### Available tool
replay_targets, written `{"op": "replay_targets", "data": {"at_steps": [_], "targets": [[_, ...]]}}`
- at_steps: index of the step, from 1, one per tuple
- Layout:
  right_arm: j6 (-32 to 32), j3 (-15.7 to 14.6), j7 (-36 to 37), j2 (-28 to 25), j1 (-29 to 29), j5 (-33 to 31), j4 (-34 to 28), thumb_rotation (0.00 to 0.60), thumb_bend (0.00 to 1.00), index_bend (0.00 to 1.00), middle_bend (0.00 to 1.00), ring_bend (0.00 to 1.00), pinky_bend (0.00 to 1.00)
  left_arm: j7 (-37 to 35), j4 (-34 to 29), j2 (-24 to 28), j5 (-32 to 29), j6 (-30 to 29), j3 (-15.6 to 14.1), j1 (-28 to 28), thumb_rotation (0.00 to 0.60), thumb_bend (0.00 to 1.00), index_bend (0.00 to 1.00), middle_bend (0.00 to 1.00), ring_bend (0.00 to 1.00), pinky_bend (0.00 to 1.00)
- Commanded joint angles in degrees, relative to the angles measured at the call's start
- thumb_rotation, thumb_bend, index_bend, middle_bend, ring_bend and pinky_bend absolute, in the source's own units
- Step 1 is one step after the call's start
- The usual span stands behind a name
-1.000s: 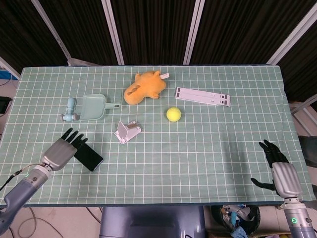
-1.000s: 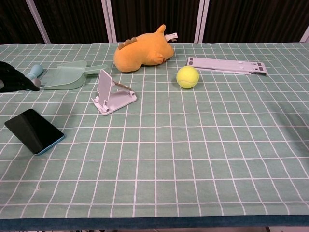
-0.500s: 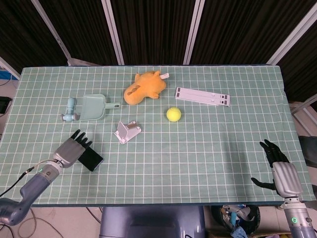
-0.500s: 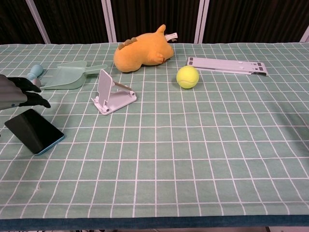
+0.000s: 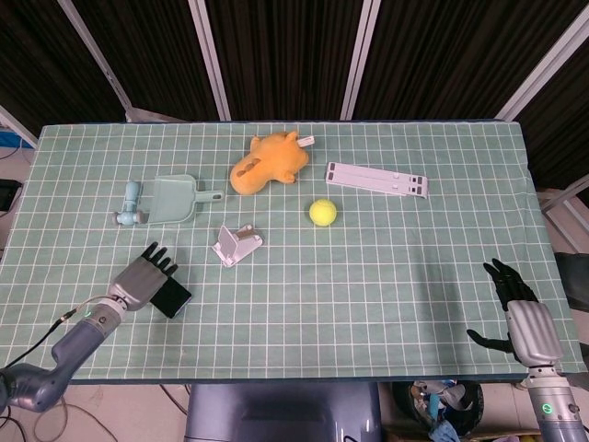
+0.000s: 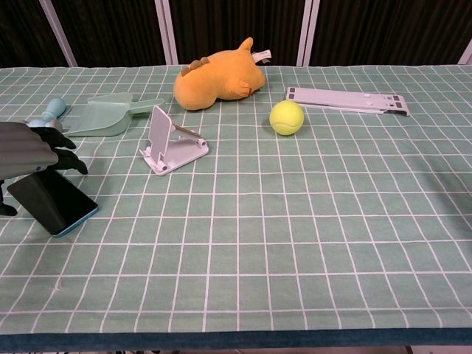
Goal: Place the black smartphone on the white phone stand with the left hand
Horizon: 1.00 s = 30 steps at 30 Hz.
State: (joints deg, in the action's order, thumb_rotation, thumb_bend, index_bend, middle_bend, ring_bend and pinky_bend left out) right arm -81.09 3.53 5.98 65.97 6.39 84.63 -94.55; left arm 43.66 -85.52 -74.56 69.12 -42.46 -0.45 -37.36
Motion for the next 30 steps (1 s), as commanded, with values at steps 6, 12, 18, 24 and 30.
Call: {"op": "replay_targets", "data": {"at_steps": [6, 12, 18, 24, 30], "targets": [[0.02, 0.03, 0.09, -0.02, 0.0, -0.03, -0.03, 0.6, 0.16, 0.0, 0.0, 0.0, 0.19, 0.39, -0.25, -0.82, -1.24, -0.34, -0.71, -0.93, 0.6, 0.14, 0.21, 0.21, 0.0, 0.0], [0.05, 0.02, 0.17, -0.05, -0.01, -0.02, 0.0, 0.6, 0.16, 0.0, 0.0, 0.0, 0.19, 0.29, -0.07, -1.37, -1.74, -0.87, -1.49, -1.4, 0.6, 0.14, 0.22, 0.22, 0.0, 0.0], [0.11, 0.01, 0.07, -0.09, -0.03, -0.11, -0.13, 0.6, 0.16, 0.0, 0.0, 0.0, 0.19, -0.16, 0.75, -2.12, -1.73, -1.71, -2.17, -1.57, 0.6, 0.14, 0.22, 0.22, 0.0, 0.0], [0.07, 0.01, 0.06, -0.03, -0.05, -0.08, -0.09, 0.6, 0.16, 0.0, 0.0, 0.0, 0.19, -0.77, 1.44, -2.73, -1.41, -2.38, -2.65, -1.66, 0.6, 0.14, 0.24, 0.25, 0.0, 0.0], [0.1, 0.02, 0.21, -0.05, -0.08, -0.17, -0.23, 0.6, 0.16, 0.0, 0.0, 0.0, 0.19, -1.52, 2.0, -3.22, -1.01, -2.9, -3.11, -1.71, 0.6, 0.16, 0.3, 0.32, 0.0, 0.0]]}}
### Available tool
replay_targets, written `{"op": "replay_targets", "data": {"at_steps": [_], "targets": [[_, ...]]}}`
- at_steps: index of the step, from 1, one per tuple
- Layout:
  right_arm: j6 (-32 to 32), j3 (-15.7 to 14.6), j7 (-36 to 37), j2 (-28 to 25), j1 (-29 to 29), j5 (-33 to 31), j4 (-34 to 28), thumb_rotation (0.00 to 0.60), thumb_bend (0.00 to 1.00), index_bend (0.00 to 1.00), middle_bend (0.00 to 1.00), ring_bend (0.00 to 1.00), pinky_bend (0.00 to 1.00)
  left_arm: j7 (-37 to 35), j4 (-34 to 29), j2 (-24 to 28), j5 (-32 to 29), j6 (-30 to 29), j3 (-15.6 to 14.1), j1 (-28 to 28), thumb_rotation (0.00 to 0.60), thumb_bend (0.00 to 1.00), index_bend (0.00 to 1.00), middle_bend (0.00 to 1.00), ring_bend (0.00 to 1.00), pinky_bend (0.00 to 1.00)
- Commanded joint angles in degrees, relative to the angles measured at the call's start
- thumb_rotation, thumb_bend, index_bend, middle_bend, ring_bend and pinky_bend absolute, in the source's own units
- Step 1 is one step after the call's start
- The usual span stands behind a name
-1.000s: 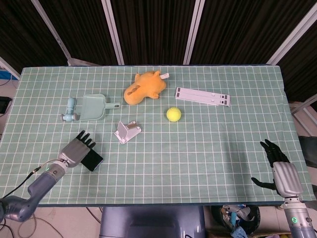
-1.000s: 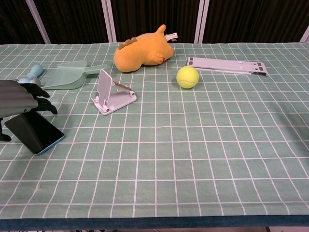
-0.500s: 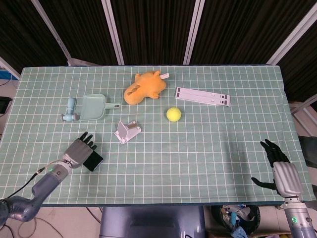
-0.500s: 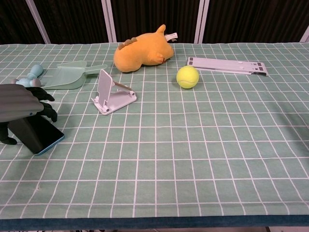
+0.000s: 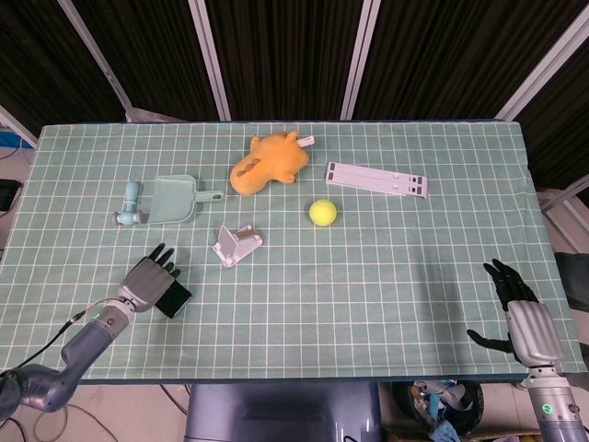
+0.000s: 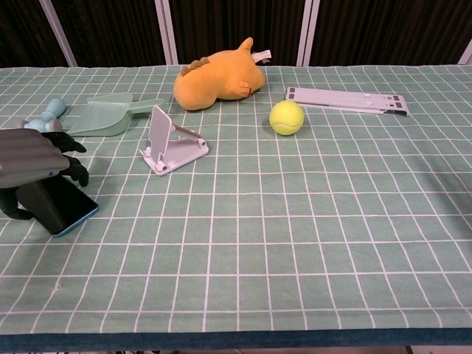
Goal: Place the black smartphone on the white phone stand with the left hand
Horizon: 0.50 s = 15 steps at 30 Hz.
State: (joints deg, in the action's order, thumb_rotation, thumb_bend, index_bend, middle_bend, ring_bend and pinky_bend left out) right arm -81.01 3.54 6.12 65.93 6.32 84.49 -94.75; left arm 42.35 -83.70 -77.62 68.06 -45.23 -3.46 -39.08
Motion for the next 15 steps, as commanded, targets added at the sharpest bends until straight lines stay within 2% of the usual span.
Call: {"op": "replay_targets", "data": {"at_steps": [1, 7, 15], "targets": [[-0.01, 0.02, 0.06, -0.02, -0.01, -0.03, -0.04, 0.6, 0.16, 0.0, 0.0, 0.0, 0.19, -0.33, 0.26, -0.23, 0.06, -0.17, -0.16, 0.03, 0.6, 0.17, 0.32, 0.33, 0.0, 0.0], [-0.09, 0.0, 0.13, -0.01, -0.07, 0.03, -0.08, 0.6, 0.16, 0.0, 0.0, 0.0, 0.19, -1.98, 1.03, -0.8, 0.76, -0.97, -0.63, 0.46, 0.6, 0.22, 0.41, 0.43, 0.03, 0.0], [-0.19, -0.02, 0.04, 0.04, -0.16, 0.03, -0.18, 0.6, 0.16, 0.0, 0.0, 0.0, 0.19, -5.27, 1.52, -0.59, 2.98, -2.43, -0.7, 0.92, 0.6, 0.32, 0.49, 0.51, 0.08, 0.01]]}}
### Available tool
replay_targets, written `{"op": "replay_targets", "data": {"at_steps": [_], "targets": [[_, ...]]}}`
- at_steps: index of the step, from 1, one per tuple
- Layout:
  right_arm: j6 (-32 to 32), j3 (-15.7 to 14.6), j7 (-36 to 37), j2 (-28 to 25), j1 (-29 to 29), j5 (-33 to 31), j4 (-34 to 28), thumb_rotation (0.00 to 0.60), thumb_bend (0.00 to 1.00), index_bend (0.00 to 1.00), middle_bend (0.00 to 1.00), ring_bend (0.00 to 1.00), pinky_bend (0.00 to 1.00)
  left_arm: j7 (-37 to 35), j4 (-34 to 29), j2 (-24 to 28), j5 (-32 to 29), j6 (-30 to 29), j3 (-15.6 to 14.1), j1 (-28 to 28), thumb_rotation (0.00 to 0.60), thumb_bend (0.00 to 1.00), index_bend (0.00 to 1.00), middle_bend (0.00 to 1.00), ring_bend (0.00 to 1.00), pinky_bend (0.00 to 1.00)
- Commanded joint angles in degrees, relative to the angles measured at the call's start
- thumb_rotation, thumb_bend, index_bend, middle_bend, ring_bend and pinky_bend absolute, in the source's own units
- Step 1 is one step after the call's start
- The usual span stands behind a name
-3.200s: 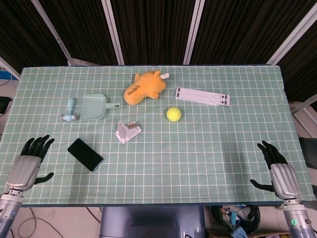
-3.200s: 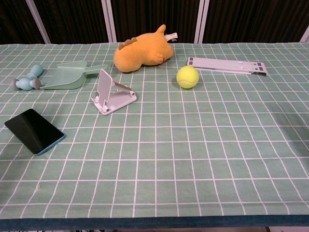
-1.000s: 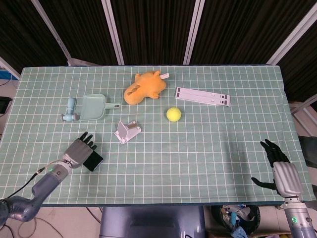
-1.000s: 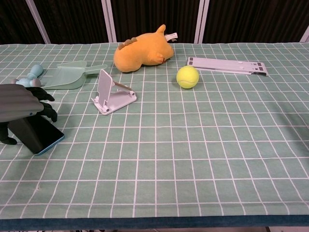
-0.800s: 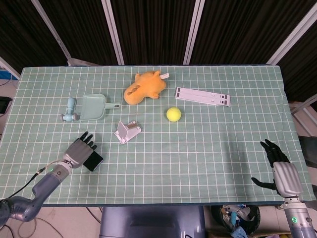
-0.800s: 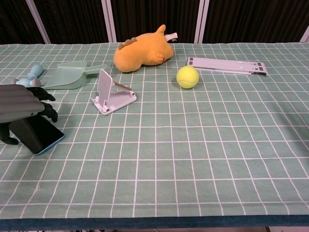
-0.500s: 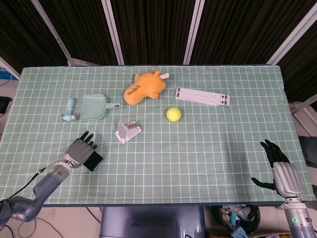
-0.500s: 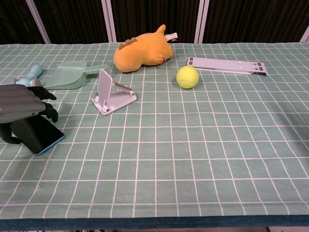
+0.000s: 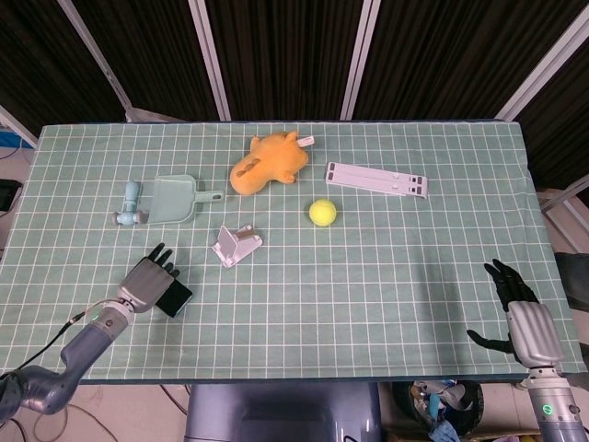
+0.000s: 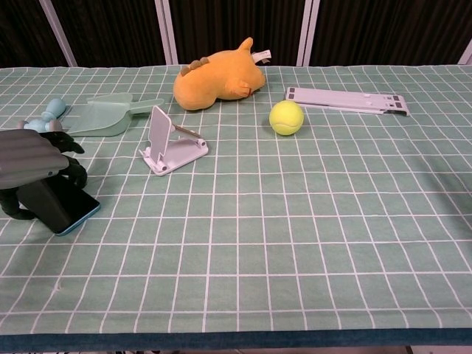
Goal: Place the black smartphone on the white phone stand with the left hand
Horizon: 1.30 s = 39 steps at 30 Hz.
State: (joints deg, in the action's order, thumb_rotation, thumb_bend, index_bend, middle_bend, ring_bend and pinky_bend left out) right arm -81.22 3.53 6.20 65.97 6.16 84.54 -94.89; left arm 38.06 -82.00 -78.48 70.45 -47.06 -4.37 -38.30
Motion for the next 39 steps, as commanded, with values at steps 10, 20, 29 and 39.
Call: {"op": "replay_targets", "data": {"at_steps": [10, 20, 29, 39], "targets": [[0.03, 0.03, 0.17, -0.13, -0.04, -0.08, -0.15, 0.6, 0.16, 0.0, 0.0, 0.0, 0.19, -5.05, -2.82, 1.95, 1.76, -5.12, 2.75, 0.96, 0.6, 0.36, 0.55, 0.57, 0.13, 0.04], [0.19, 0.06, 0.53, -0.28, -0.01, -0.13, -0.27, 0.6, 0.16, 0.0, 0.0, 0.0, 0.19, -11.16, -9.25, 1.07, -2.51, -13.68, 9.48, 3.45, 0.6, 0.38, 0.55, 0.57, 0.15, 0.08], [0.47, 0.02, 0.85, -0.42, 0.04, -0.23, -0.48, 0.6, 0.16, 0.0, 0.0, 0.0, 0.19, -14.84, -16.31, -5.53, -12.97, -23.42, 19.24, 5.03, 0.6, 0.38, 0.52, 0.56, 0.15, 0.07], [0.86, -0.15, 1.18, -0.53, 0.02, -0.42, -0.9, 0.6, 0.16, 0.0, 0.0, 0.0, 0.19, -17.76, -21.99, -14.75, -28.76, -30.74, 29.05, 4.69, 0.6, 0.38, 0.51, 0.55, 0.15, 0.03]]}}
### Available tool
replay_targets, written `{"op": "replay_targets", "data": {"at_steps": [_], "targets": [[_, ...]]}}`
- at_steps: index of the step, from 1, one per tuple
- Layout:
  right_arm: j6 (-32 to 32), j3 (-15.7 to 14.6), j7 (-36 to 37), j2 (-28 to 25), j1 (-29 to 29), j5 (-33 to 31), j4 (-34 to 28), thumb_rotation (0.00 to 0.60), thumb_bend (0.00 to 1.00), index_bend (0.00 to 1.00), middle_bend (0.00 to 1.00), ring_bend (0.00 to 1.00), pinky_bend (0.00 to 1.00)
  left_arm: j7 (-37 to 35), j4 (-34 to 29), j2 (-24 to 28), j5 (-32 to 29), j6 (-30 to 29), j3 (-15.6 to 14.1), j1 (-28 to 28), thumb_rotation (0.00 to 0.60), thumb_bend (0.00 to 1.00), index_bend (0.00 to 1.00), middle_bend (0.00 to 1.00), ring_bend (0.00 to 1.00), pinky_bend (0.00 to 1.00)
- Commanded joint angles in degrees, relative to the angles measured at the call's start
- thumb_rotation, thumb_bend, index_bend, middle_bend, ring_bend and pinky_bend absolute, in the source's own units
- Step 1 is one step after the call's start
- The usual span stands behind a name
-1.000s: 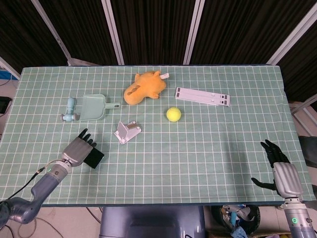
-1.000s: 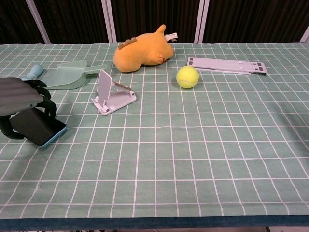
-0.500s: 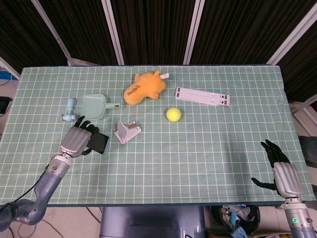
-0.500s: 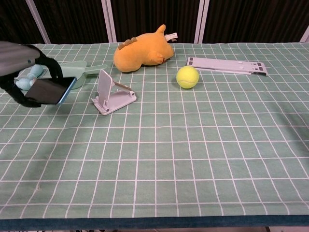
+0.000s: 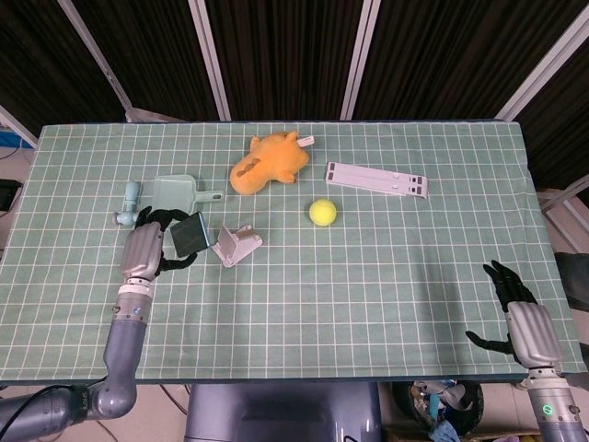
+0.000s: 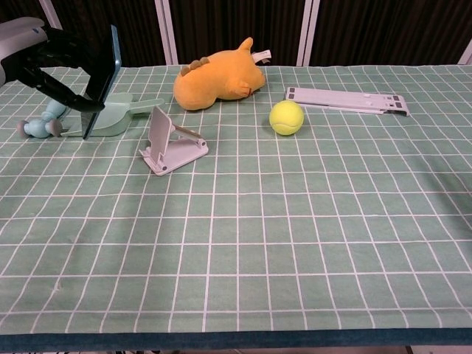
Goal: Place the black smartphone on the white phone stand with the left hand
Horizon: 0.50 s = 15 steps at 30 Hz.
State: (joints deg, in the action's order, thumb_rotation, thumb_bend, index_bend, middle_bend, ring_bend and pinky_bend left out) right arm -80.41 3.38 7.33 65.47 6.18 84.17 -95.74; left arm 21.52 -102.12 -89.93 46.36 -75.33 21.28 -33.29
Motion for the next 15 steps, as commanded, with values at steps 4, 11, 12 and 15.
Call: {"op": "replay_targets", "data": {"at_steps": [4, 11, 12, 15], "targets": [[0.32, 0.0, 0.39, -0.2, 0.01, -0.32, -0.34, 0.6, 0.16, 0.0, 0.0, 0.0, 0.19, -1.34, -1.45, -6.11, -8.29, -3.9, 5.41, -1.27, 0.6, 0.38, 0.51, 0.55, 0.15, 0.03], [0.55, -0.03, 0.61, -0.28, 0.04, -0.41, -0.53, 0.6, 0.16, 0.0, 0.0, 0.0, 0.19, -2.9, 0.59, -10.54, -12.2, -5.53, 8.14, -2.5, 0.6, 0.38, 0.51, 0.55, 0.15, 0.03], [0.57, -0.02, 0.67, -0.3, 0.04, -0.46, -0.54, 0.6, 0.16, 0.0, 0.0, 0.0, 0.19, -3.05, 0.91, -11.14, -12.63, -5.77, 8.49, -2.7, 0.6, 0.38, 0.51, 0.55, 0.15, 0.03], [0.64, 0.03, 0.8, -0.33, 0.06, -0.58, -0.59, 0.6, 0.16, 0.0, 0.0, 0.0, 0.19, -3.43, 1.57, -12.44, -13.31, -6.13, 9.13, -3.18, 0.6, 0.38, 0.5, 0.55, 0.14, 0.03]]}}
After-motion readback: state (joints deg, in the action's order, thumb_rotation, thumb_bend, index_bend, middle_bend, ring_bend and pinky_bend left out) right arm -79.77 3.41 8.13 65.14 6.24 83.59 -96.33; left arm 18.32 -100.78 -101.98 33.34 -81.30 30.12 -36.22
